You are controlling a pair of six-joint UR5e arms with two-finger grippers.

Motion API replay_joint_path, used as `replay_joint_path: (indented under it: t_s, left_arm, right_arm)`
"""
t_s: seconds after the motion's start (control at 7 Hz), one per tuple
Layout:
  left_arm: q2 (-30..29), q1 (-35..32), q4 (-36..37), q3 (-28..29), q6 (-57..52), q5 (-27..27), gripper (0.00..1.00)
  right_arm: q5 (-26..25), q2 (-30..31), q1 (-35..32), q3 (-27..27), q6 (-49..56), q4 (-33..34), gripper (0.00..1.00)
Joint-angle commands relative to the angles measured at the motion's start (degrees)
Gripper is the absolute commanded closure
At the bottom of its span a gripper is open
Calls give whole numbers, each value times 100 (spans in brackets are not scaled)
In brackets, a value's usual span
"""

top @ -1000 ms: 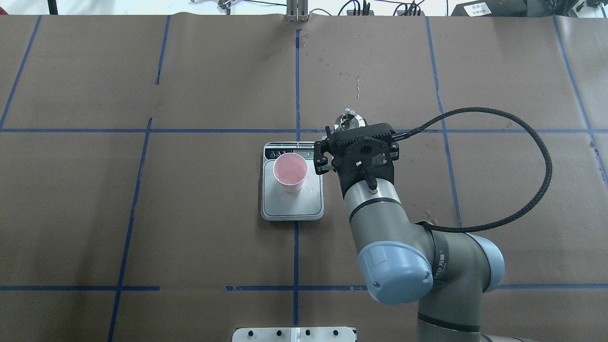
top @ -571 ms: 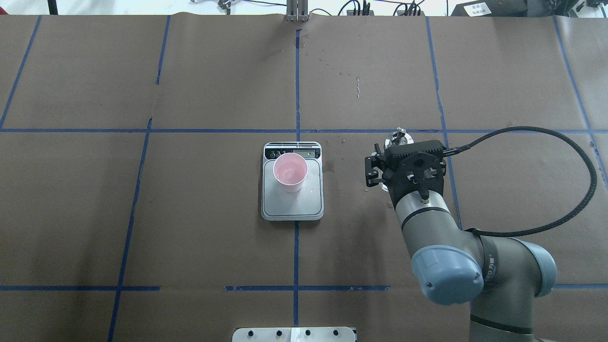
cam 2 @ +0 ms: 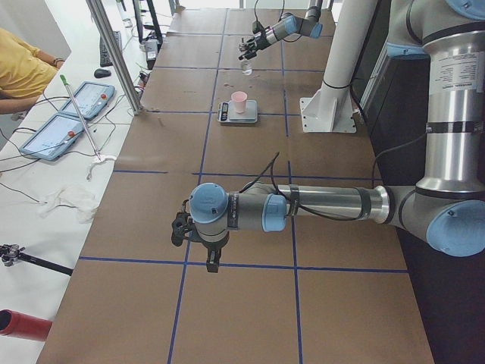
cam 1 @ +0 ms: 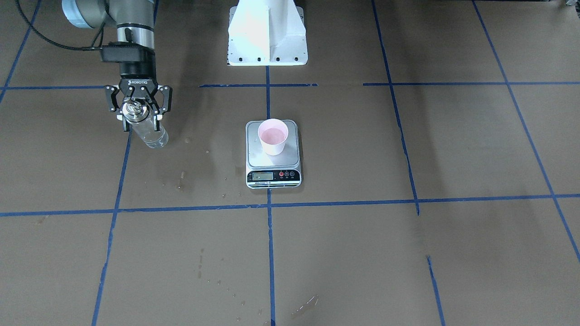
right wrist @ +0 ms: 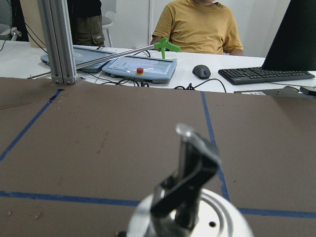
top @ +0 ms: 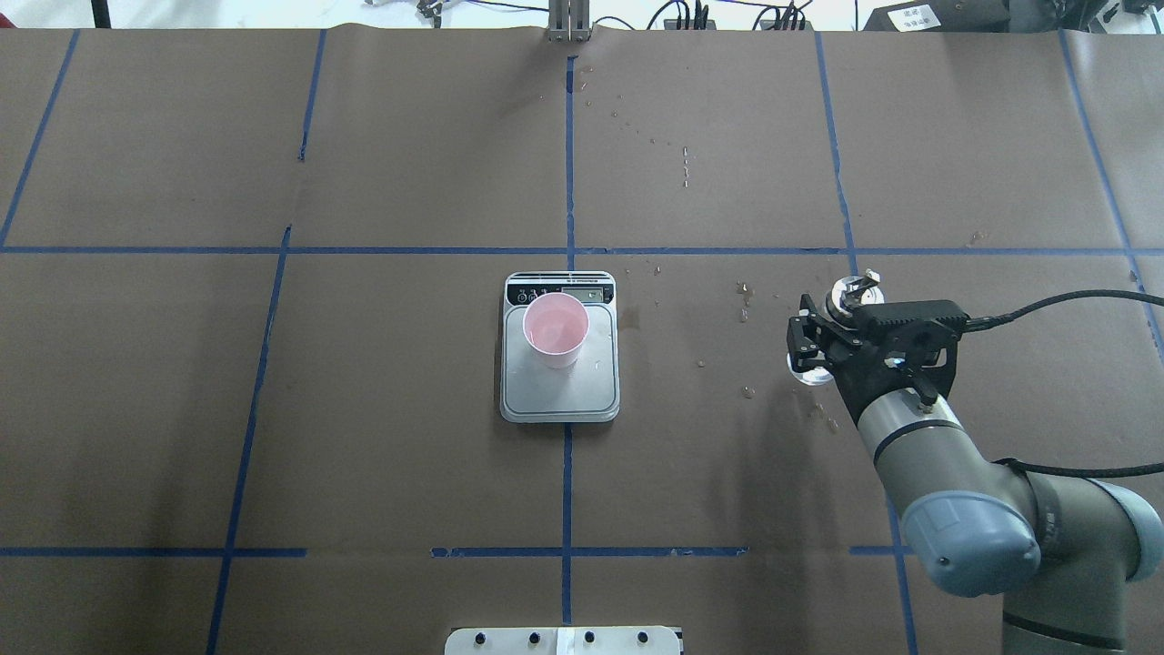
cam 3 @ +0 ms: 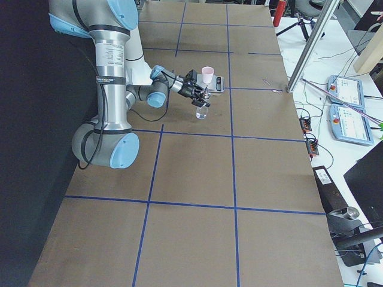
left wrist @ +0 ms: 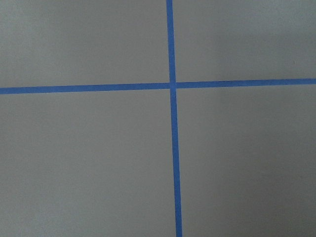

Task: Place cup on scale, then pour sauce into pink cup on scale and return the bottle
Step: 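Lower the bottle with the right gripper back to its spot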

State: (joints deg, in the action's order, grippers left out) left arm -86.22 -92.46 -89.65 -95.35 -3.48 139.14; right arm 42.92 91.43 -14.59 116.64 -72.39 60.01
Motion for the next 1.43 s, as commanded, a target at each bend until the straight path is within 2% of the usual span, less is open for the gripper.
replay_joint_path:
  t_s: [0.0, 0.43, 0.71, 0.86, 1.0, 1.29]
  left_arm:
    - [0, 0, 0, -2, -3, -1, 0]
    - [9, 0, 0, -19, -3, -1, 0]
    - [9, 0, 0, -19, -3, -1, 0]
    - [9, 0, 0, -19, -3, -1, 0]
    - [9, 0, 0, -19, -3, -1, 0]
    - [9, 0, 0, -19, -3, -1, 0]
  right_arm:
    - [-213, 332, 18, -474, 15, -1007, 100]
    - [-372, 323, 18, -616, 15, -1008, 100]
    - [-407, 315, 27, -686, 15, -1000, 86]
    - [-408, 288, 27, -747, 15, -1000, 82]
    - [-408, 271, 27, -756, 32, -1008, 71]
    - [-399, 270, 27, -756, 102, -1000, 33]
